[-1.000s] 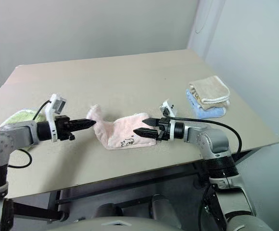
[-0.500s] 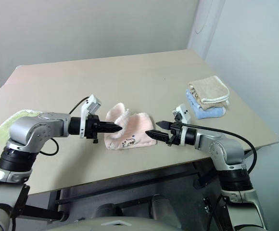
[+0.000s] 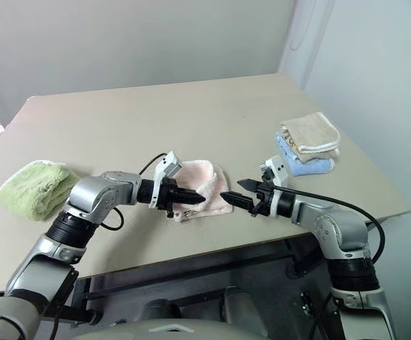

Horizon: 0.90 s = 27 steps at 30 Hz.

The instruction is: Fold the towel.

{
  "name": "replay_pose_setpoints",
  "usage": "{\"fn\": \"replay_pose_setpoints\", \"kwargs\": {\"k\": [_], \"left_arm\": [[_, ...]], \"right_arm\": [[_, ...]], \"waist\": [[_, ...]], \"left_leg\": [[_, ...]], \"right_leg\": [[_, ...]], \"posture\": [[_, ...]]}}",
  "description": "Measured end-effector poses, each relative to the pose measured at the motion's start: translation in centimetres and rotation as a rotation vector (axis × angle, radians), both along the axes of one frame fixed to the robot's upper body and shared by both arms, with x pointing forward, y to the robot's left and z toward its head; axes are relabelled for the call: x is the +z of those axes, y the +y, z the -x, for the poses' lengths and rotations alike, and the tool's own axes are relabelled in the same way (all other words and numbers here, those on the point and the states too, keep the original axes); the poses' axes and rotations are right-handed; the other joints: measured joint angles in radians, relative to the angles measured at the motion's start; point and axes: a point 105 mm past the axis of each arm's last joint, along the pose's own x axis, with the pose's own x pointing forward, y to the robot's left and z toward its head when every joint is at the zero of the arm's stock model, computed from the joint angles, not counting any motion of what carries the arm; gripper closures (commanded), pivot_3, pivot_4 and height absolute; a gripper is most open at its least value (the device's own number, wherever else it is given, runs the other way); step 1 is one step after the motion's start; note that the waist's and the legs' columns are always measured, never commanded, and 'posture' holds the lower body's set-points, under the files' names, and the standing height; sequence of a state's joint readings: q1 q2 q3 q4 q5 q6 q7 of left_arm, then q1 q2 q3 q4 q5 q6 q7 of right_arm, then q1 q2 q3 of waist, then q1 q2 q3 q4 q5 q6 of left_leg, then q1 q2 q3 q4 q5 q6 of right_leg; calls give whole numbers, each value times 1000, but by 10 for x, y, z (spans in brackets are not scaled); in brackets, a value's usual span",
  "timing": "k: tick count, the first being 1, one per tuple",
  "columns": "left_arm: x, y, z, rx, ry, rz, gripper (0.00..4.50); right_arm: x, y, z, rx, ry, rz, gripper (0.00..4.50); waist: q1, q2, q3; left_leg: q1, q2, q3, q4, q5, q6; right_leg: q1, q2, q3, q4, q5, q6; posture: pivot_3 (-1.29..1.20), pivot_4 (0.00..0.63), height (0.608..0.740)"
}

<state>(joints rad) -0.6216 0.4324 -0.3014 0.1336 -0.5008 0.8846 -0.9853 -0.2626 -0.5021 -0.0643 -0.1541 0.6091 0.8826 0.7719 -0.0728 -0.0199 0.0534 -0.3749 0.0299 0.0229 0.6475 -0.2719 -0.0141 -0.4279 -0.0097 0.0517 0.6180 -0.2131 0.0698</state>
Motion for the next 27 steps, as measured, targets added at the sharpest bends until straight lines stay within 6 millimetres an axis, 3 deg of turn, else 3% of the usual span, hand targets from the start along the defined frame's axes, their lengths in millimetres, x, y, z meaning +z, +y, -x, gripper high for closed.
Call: {"fn": "replay_pose_setpoints", "kwargs": {"k": [6,10,15,21,27], "left_arm": [[-2,-5,-4,7,-17,-1,4475],[2,-6,-5,3,-33,21,3430],[1,-5,2,-32,-51,34,1566],[9,-3,-1,-21,-86,65,1566],[51,15,-9,4,-314,107,1566]], "right_arm": [[-2,-1,0,-11,7,4,0],[-3,-2,0,-17,9,7,0],[-3,-2,0,-18,9,7,0],[-2,-1,0,-17,4,4,0],[8,-5,-3,-35,-18,-46,0]], "waist": [[6,0,0],[6,0,0],[5,0,0],[6,0,0],[4,0,0]], "left_leg": [[-1,0,0,0,0,0],[0,0,0,0,0,0],[0,0,0,1,0,0],[0,0,0,2,0,0],[1,0,0,1,0,0]], "right_leg": [[0,0,0,0,0,0],[0,0,0,0,0,0],[0,0,0,1,0,0],[1,0,0,1,0,0],[1,0,0,2,0,0]], "posture": [[0,0,729],[0,0,729],[0,0,729],[0,0,729],[0,0,729]]}}
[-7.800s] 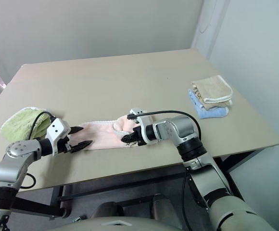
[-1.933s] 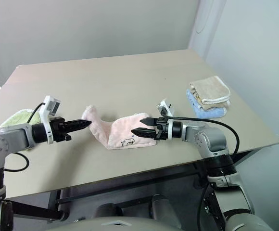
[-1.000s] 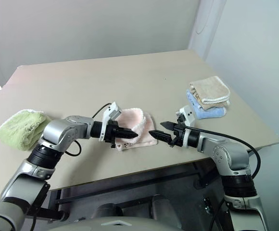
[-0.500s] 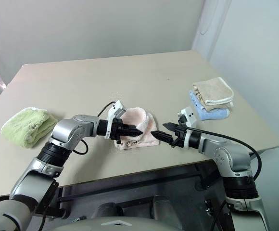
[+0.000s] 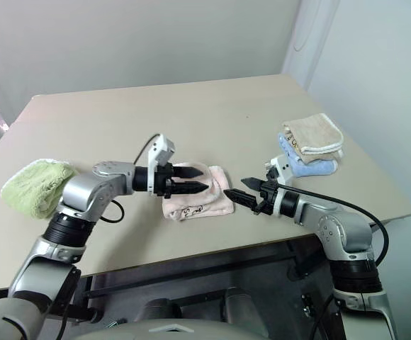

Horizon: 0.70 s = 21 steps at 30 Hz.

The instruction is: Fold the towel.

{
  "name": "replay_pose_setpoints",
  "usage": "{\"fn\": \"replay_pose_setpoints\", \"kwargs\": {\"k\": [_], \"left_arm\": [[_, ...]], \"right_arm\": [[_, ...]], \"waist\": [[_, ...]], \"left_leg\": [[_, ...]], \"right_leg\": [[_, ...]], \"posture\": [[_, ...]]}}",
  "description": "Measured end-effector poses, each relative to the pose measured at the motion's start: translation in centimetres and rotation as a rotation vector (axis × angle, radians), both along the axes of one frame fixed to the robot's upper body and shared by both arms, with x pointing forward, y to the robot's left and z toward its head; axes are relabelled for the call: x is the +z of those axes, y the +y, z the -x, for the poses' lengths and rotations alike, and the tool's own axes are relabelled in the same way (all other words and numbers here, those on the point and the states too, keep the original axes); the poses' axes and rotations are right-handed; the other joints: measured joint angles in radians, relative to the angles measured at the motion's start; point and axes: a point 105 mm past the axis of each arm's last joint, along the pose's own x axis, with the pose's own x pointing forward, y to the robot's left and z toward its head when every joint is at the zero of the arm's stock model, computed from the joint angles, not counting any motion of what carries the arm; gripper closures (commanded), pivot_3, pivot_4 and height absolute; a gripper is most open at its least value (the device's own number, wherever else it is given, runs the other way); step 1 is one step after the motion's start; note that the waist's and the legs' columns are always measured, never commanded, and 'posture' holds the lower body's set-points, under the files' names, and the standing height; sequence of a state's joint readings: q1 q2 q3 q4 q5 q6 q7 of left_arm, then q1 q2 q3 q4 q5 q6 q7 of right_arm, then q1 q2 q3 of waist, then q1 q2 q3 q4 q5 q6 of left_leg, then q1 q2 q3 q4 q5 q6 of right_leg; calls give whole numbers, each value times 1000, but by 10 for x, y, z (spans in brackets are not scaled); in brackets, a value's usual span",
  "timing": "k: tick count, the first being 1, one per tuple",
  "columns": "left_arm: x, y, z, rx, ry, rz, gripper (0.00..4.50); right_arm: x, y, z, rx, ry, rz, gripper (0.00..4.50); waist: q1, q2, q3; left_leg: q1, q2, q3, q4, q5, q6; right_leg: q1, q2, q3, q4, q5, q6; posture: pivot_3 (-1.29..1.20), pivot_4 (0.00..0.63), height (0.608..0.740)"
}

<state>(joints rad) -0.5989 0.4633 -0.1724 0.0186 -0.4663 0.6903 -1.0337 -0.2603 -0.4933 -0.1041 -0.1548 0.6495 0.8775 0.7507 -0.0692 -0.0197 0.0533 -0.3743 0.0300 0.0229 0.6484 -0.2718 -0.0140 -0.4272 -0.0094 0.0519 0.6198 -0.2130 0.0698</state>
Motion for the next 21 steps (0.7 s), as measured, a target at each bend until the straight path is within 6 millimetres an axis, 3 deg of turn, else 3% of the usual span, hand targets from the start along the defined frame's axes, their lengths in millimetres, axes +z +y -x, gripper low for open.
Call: {"fn": "replay_pose_setpoints", "kwargs": {"k": [2,5,10,16,21], "left_arm": [[10,14,-7,50,-62,-2,1566],[13,34,-19,140,-181,-49,1514],[-8,54,-24,194,-210,-107,1514],[-32,35,-19,123,-223,-127,1514],[-41,28,-11,65,-223,-123,3232]], "right_arm": [[5,1,-3,-1,-15,-3,0],[17,8,-10,6,-69,-17,576],[34,25,-23,46,-161,-28,2293],[16,56,-25,180,-133,12,4474],[-7,67,-24,243,-87,58,4500]], "waist": [[0,0,0],[1,0,0],[1,0,0],[7,0,0],[4,0,0]], "left_leg": [[1,0,0,1,0,0],[1,0,0,2,0,0],[0,0,0,1,0,0],[-1,0,1,2,0,0],[0,0,1,2,0,0]], "right_leg": [[0,0,0,1,0,0],[0,0,0,2,0,0],[0,0,0,2,0,0],[0,-1,0,1,0,0],[0,0,0,3,0,0]], "posture": [[0,0,729],[0,0,729],[0,0,729],[0,0,729],[0,0,729]]}}
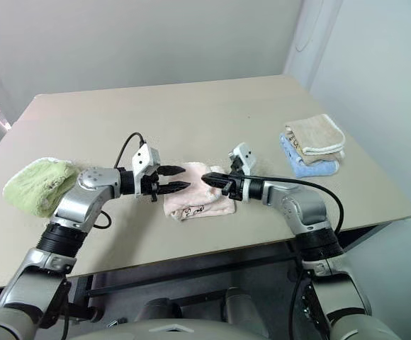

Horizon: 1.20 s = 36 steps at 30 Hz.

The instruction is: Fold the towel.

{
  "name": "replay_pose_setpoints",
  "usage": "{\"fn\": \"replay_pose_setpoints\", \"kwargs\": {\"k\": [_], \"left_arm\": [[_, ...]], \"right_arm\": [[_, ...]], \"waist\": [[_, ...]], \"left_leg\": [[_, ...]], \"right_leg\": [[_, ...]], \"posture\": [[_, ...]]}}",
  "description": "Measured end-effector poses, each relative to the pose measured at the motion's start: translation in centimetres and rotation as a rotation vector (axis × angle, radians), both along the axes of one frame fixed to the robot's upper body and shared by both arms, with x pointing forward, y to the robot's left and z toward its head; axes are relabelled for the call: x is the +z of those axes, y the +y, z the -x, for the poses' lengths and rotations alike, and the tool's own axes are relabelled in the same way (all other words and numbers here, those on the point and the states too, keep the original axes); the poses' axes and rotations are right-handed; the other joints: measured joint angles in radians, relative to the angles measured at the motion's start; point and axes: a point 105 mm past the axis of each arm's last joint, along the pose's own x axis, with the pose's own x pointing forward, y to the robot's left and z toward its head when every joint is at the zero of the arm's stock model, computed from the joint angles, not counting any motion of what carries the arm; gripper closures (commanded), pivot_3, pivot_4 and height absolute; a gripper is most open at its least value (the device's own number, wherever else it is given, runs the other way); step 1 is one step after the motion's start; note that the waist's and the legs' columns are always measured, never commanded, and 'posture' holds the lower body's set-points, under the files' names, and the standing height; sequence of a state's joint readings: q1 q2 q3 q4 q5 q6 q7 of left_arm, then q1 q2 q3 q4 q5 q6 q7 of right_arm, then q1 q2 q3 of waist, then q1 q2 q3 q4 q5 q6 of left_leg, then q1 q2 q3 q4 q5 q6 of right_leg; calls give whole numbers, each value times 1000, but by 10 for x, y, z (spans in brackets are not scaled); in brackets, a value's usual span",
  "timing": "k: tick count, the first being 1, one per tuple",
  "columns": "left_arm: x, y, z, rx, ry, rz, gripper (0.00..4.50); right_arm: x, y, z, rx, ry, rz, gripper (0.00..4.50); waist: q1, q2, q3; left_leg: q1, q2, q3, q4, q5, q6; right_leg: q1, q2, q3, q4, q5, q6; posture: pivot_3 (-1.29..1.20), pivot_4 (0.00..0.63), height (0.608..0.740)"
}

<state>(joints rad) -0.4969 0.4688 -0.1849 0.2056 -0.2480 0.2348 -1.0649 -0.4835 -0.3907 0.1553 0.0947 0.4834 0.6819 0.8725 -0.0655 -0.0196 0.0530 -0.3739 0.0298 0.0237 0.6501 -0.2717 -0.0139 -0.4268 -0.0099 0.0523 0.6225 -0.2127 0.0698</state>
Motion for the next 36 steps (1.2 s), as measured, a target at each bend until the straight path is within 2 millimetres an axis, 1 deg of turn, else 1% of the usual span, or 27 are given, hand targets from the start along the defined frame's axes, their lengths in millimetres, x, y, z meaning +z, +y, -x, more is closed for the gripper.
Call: {"fn": "replay_pose_setpoints", "kwargs": {"k": [1,2,3,4,7,9,11,18,20,22,24,27,29,30,31,32,33,35,36], "left_arm": [[-3,1,0,2,1,-3,3563],[-9,2,-1,6,2,-18,3997],[-14,2,-1,6,5,-26,4320],[-22,2,0,5,11,-38,4456],[-43,0,4,-7,27,-70,4456],[-58,-4,4,-2,56,-69,4456],[-64,-7,3,6,58,-57,4456],[-66,-9,0,10,68,-56,4456],[-63,-8,-2,13,88,-46,4456],[-58,-6,-3,16,96,-36,4456],[-52,-4,-2,8,95,-36,4456],[-30,-4,-2,-12,67,6,4456],[-17,-5,-6,7,46,42,4456],[-15,-7,-9,24,43,51,4456],[-15,-9,-12,37,39,54,4456],[-19,-12,-15,50,44,51,4456],[-24,-16,-17,62,53,43,4456],[-37,-22,-21,85,92,44,4456],[-44,-24,-23,108,118,45,4456]], "right_arm": [[-3,2,0,6,6,2,4500],[-6,5,-1,8,15,1,4500],[-9,7,-1,9,20,8,4500],[-12,9,-3,7,20,16,4500],[-28,16,-8,-12,20,55,4500],[-43,19,-5,-7,42,94,4500],[-53,21,1,15,53,121,4500],[-57,18,2,40,8,183,4500],[-55,17,0,33,16,167,4500],[-50,15,-2,24,19,131,4500],[-42,12,-6,13,19,88,4500],[-25,8,-13,-14,24,11,4500],[-14,8,-22,-38,-2,0,4500],[-12,8,-26,-50,-10,9,4500],[-15,8,-30,-68,-14,33,4500],[-23,7,-34,-87,-9,71,4500],[-36,5,-37,-112,5,131,4500],[-60,4,-37,-135,35,213,4500],[-60,7,-38,-125,20,227,4500]], "waist": [[-2,0,0],[-4,0,0],[-4,0,0],[-4,0,0],[-3,0,0],[-1,0,-1],[1,0,-1],[-1,2,-4],[-2,2,-4],[-4,2,-4],[-4,2,-3],[-5,3,-2],[-4,3,-2],[-4,3,-3],[-4,3,-3],[-3,3,-3],[-3,2,-3],[-4,3,-3],[-5,3,-3]], "left_leg": [[0,0,0,0,0,0],[1,0,0,1,0,0],[1,0,0,1,0,0],[1,0,0,2,0,0],[1,0,0,3,0,0],[1,0,0,5,0,0],[1,0,0,7,0,0],[2,0,-2,13,0,0],[2,0,-2,13,0,0],[1,0,-2,13,0,0],[0,0,-2,12,0,0],[-1,0,-2,11,0,0],[0,0,-1,11,0,0],[1,0,-1,12,0,0],[1,0,-2,12,0,0],[1,0,-2,12,0,0],[1,0,-2,12,0,0],[1,0,-1,12,0,0],[1,-1,-1,12,0,0]], "right_leg": [[0,0,0,1,0,0],[0,0,0,2,0,0],[0,0,0,3,0,0],[0,0,0,4,0,0],[0,0,0,6,0,0],[0,0,0,7,0,0],[0,0,0,7,0,0],[5,0,0,8,0,1],[5,0,0,8,0,1],[4,0,0,8,0,1],[2,0,0,9,0,1],[1,0,0,9,0,1],[1,0,0,9,0,1],[2,0,0,9,0,1],[2,0,0,9,0,1],[3,0,0,9,0,1],[4,0,0,9,0,1],[3,0,0,9,0,1],[3,0,0,9,0,1]], "posture": [[0,0,729],[0,0,729],[0,0,729],[0,0,729],[0,0,729],[0,0,729],[0,0,729],[0,0,729],[0,0,729],[0,0,729],[0,0,729],[0,0,729],[0,0,729],[0,0,729],[0,0,729],[0,0,729],[0,0,729],[0,0,729],[0,0,729]]}}
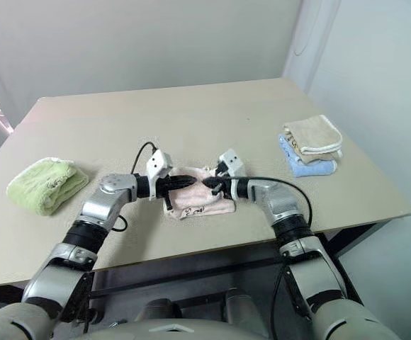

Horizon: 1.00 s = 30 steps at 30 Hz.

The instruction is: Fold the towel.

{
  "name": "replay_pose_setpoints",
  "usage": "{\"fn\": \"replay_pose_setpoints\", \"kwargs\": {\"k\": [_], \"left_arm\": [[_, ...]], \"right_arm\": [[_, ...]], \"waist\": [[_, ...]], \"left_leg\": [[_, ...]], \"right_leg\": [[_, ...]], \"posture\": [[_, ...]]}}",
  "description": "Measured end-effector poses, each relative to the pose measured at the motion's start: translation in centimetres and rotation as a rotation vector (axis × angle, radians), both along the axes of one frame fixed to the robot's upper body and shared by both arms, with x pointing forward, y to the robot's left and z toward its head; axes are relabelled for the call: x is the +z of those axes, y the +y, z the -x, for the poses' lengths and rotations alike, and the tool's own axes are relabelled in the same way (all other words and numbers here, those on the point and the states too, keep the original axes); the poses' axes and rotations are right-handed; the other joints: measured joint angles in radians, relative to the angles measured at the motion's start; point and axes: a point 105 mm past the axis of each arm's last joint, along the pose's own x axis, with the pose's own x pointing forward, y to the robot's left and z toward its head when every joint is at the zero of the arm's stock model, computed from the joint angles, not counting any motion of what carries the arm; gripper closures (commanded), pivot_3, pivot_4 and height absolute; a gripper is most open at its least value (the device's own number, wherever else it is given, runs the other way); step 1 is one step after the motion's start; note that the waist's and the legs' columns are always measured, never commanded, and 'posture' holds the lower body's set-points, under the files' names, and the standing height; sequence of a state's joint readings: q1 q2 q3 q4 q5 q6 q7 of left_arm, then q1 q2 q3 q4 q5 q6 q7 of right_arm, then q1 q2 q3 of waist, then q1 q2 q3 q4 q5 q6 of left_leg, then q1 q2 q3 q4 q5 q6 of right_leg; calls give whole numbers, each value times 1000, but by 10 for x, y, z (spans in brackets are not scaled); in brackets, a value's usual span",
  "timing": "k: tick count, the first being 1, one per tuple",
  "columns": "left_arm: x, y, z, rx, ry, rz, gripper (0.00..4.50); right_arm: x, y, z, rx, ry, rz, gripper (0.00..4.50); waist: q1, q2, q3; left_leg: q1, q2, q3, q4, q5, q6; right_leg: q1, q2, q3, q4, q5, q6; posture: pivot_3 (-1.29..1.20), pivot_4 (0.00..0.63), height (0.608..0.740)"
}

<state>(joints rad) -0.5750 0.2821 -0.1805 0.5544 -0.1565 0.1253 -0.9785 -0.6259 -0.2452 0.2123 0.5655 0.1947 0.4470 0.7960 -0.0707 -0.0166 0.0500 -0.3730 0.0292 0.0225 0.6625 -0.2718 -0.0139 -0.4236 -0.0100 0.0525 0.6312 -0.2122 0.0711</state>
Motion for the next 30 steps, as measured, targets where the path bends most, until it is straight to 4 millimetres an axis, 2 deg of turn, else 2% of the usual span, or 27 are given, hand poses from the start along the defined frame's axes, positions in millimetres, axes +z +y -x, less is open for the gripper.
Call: {"fn": "replay_pose_setpoints", "kwargs": {"k": [3,6,13,16,20,22,26,30], "left_arm": [[-11,-8,-3,25,53,16,4456],[-11,-4,-6,55,86,58,4456],[-1,8,-2,35,24,44,2119],[5,22,4,7,-29,-6,2119],[14,27,15,-33,-71,-25,2119],[11,27,20,-37,-74,-31,2119],[-7,19,30,-52,-51,-61,2119],[-10,11,33,-71,-70,-77,2119]], "right_arm": [[1,2,-5,14,-25,43,4500],[6,1,-3,2,-23,-15,4500],[38,-9,4,42,-35,-159,4500],[48,-14,14,88,-33,-183,4500],[33,-11,31,147,14,-144,4500],[22,-9,36,158,37,-113,4500],[16,-12,36,163,24,-45,4500],[13,-12,36,173,7,-9,4500]], "waist": [[-1,-2,-1],[-1,-2,-1],[-2,-1,0],[0,-1,0],[1,-1,0],[1,0,0],[1,0,0],[2,0,0]], "left_leg": [[1,0,-1,0,0,0],[1,0,-1,0,0,0],[-2,0,-1,-1,0,0],[-1,1,-1,-2,0,0],[-1,1,0,-1,0,0],[-1,1,0,-1,0,0],[-1,1,0,-1,0,0],[-1,1,0,-1,0,0]], "right_leg": [[1,0,0,0,0,0],[1,1,0,1,0,0],[-2,0,0,0,0,0],[-3,1,0,0,0,0],[-2,0,0,0,0,0],[-2,0,0,0,0,0],[-2,0,0,0,0,0],[-2,0,0,0,0,0]], "posture": [[0,0,729],[0,0,729],[0,0,729],[0,0,729],[0,0,729],[0,0,729],[0,0,729],[0,0,729]]}}
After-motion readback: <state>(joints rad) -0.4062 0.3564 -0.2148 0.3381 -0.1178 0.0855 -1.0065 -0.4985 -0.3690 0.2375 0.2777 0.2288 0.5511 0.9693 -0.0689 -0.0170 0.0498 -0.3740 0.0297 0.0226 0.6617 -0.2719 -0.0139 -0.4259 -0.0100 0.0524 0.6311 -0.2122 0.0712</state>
